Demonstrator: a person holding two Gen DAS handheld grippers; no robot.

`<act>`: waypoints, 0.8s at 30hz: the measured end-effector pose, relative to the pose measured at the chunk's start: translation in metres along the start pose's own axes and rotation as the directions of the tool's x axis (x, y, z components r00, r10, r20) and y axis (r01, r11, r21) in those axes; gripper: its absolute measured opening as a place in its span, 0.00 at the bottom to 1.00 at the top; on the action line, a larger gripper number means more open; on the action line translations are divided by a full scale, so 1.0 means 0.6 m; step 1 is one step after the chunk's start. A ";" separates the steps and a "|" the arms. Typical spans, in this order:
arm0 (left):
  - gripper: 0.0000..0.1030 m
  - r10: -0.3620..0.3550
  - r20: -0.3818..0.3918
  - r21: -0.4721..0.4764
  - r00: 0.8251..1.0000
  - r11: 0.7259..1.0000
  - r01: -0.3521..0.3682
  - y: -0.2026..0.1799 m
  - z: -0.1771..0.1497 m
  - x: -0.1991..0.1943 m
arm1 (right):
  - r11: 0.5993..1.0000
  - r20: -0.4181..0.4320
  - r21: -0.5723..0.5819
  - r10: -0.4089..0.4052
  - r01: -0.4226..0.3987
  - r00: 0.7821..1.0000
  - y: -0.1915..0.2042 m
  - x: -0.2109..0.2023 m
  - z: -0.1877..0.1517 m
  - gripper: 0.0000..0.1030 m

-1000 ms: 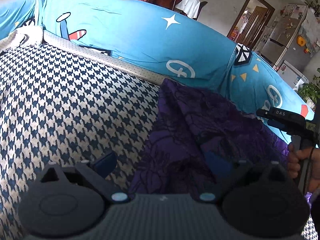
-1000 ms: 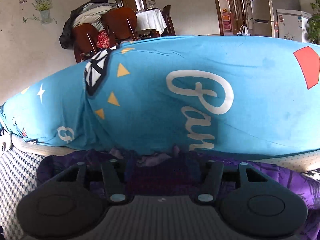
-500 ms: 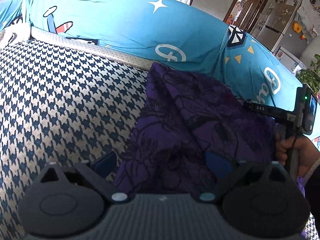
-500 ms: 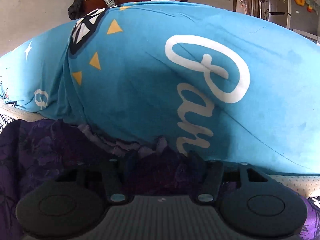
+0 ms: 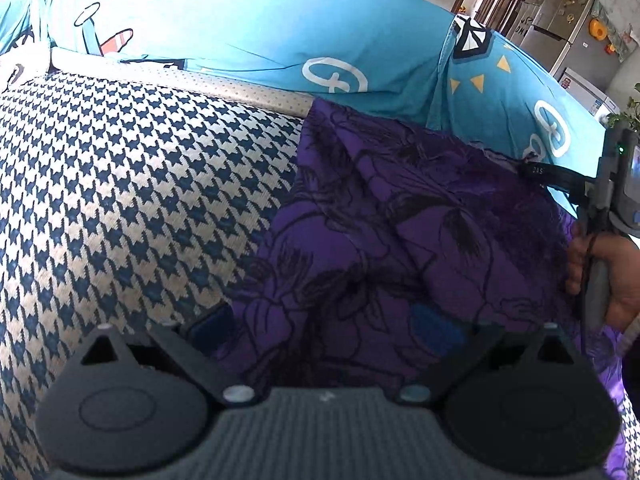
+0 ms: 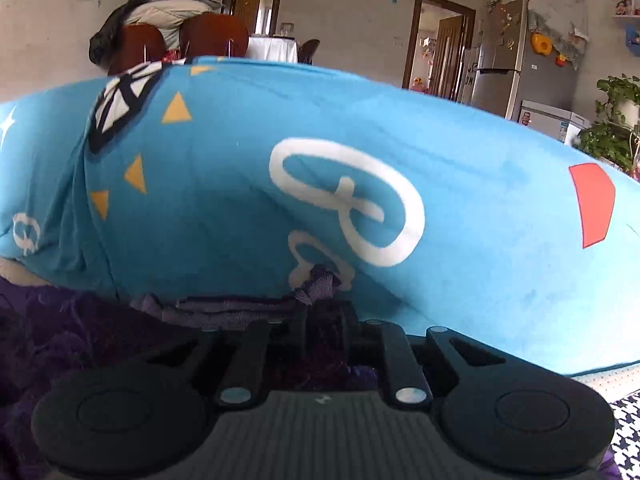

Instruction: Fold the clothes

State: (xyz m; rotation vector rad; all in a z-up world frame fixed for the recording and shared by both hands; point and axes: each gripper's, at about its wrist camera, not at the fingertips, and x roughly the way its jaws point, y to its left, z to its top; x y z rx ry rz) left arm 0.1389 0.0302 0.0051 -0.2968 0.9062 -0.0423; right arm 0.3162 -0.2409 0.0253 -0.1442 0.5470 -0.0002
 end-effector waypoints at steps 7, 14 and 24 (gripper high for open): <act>0.97 0.006 -0.004 -0.005 1.000 1.000 -0.006 0.002 -0.001 -0.006 | 0.999 0.037 0.052 -0.014 0.012 0.999 -0.013 -0.062 -0.009 0.46; 0.97 0.020 -0.004 0.015 1.000 1.000 -0.020 -0.004 -0.007 -0.011 | 0.994 -0.028 0.041 0.103 -0.102 0.994 -0.014 -0.152 -0.061 0.47; 1.00 0.025 0.005 0.051 1.000 0.998 -0.025 -0.016 -0.018 -0.020 | 0.979 -0.112 0.046 0.201 -0.197 0.973 -0.017 -0.283 -0.135 0.48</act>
